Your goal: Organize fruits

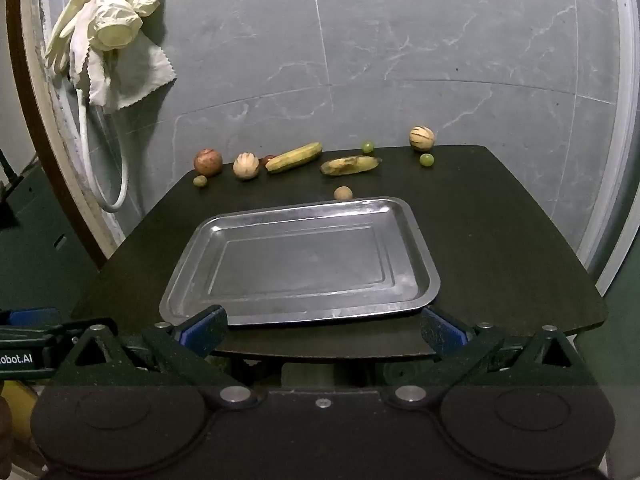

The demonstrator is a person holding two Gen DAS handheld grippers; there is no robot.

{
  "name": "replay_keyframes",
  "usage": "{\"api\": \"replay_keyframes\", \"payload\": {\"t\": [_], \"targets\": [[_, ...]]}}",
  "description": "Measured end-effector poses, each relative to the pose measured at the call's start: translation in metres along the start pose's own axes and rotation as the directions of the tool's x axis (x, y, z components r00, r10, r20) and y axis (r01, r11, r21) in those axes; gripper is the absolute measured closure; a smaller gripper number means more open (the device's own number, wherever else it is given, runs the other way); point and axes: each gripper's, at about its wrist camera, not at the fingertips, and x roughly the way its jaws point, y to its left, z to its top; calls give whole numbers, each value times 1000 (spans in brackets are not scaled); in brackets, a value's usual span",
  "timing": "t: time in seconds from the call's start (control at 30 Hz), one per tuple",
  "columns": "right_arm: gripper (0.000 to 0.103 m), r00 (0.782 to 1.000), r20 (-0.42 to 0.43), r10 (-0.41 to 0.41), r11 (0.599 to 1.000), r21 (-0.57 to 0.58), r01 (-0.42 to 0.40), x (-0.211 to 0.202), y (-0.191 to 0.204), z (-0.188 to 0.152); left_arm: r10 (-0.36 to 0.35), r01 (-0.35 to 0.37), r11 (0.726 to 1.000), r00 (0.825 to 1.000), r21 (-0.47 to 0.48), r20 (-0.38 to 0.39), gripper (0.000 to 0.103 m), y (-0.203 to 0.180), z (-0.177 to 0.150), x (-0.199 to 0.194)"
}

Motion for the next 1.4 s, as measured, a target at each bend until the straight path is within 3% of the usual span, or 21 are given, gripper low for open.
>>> {"api": "replay_keyframes", "payload": {"t": [1.4], "targets": [[1,1000,-29,-8,1000,13,9,12,-1,0,-12,12,1000,999,-7,-38,1,3,-1,14]]}}
